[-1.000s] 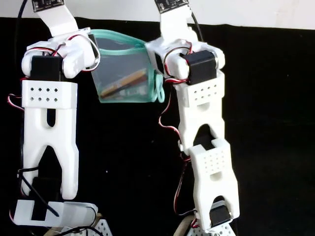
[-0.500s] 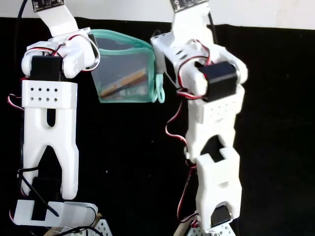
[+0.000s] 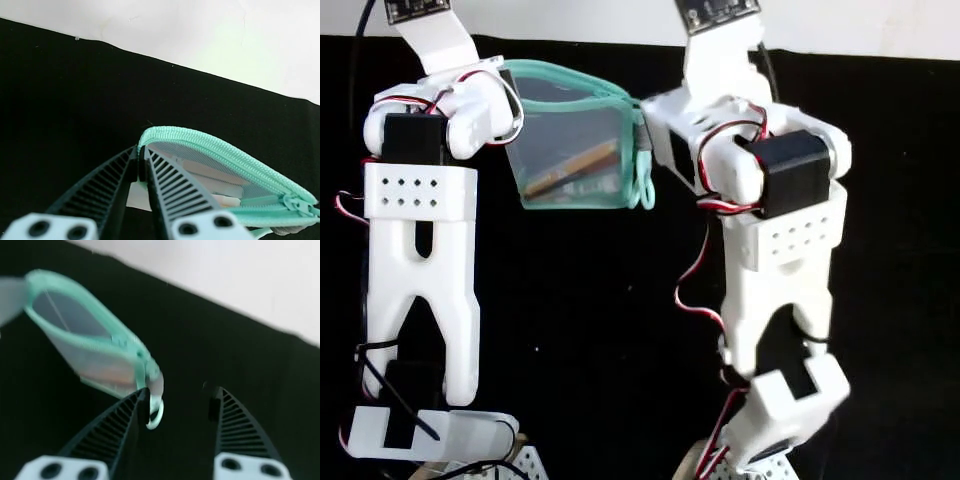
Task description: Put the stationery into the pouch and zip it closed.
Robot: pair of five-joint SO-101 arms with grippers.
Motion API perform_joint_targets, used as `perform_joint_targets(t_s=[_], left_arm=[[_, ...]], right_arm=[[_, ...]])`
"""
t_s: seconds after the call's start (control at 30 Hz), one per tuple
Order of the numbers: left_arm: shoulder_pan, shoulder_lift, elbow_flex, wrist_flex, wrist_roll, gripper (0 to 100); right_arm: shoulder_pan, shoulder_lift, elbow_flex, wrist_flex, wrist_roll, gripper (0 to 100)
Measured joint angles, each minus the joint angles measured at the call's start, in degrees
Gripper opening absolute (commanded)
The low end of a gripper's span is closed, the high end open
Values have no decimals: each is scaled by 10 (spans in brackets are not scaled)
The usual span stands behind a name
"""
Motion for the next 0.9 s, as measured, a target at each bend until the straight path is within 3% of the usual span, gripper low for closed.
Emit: perform_joint_targets(t_s=[0.27, 0.4, 0.63, 0.9], left_arm=[[0, 0, 0, 0, 0, 6], [0, 0, 0, 0, 0, 6], [0, 0, 0, 0, 0, 6], [0, 0, 0, 0, 0, 6]], right_arm=[[1, -62, 200, 0, 31, 198], [1, -95, 285, -4, 48, 125], [1, -201, 514, -146, 52, 110], [1, -215, 724, -348, 54, 109]])
